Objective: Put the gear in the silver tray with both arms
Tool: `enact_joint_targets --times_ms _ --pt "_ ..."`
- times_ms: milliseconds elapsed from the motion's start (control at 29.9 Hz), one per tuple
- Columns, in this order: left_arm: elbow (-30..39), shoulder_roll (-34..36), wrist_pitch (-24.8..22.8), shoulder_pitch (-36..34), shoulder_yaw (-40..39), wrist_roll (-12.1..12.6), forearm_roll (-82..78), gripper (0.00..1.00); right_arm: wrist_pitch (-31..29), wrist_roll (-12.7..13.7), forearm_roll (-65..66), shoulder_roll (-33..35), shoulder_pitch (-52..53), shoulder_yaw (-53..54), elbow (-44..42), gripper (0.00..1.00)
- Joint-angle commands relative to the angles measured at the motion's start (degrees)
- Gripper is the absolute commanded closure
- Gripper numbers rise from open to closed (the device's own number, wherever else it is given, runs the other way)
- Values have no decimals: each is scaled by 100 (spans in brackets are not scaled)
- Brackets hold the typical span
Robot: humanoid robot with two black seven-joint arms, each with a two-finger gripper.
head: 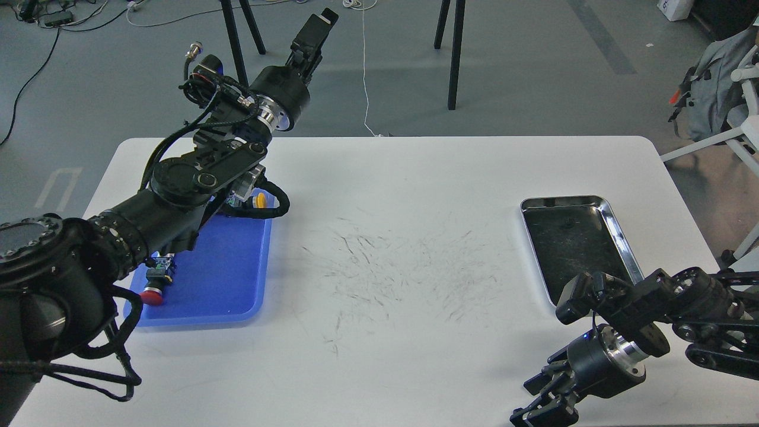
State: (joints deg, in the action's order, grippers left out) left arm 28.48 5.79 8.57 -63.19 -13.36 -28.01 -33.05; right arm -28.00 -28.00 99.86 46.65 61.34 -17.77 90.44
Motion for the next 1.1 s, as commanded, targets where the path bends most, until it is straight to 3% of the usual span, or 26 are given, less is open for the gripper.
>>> enact_joint_targets --times_ms 0,401,1070 --pt "0 18 -5 43 0 1 0 1 0 0 60 -6 9 -7 0 24" --pt "0 27 -5 52 0 1 0 1 0 0 51 -59 9 -7 0 33" --pt "0 27 -5 78 0 1 -8 1 0 0 -2 -173 -105 -192 9 35"
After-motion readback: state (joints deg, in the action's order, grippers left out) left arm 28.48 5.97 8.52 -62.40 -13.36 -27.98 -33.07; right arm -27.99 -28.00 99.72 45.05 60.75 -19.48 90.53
